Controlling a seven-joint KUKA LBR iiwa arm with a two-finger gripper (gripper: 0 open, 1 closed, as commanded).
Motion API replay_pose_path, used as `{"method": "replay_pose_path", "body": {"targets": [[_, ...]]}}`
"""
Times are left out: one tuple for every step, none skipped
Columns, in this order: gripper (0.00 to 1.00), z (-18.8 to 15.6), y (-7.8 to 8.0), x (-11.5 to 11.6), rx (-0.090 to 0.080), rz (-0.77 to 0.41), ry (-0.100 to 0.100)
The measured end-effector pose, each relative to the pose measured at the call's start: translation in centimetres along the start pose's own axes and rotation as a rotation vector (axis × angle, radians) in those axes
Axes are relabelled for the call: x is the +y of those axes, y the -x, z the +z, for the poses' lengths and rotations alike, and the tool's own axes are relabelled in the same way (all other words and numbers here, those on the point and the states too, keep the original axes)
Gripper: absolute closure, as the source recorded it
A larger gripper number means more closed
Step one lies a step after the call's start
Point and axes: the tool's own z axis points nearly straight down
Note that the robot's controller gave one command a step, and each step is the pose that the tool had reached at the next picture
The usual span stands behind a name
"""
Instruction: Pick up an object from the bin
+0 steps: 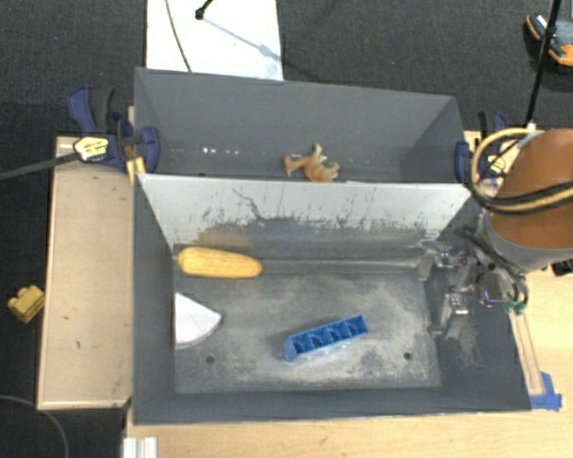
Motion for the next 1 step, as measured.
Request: {"method": "replay_pose_path", "body": {"targets": [[0.0,2.9,-2.2,2.78,0.012,-0.004,0.004]]}}
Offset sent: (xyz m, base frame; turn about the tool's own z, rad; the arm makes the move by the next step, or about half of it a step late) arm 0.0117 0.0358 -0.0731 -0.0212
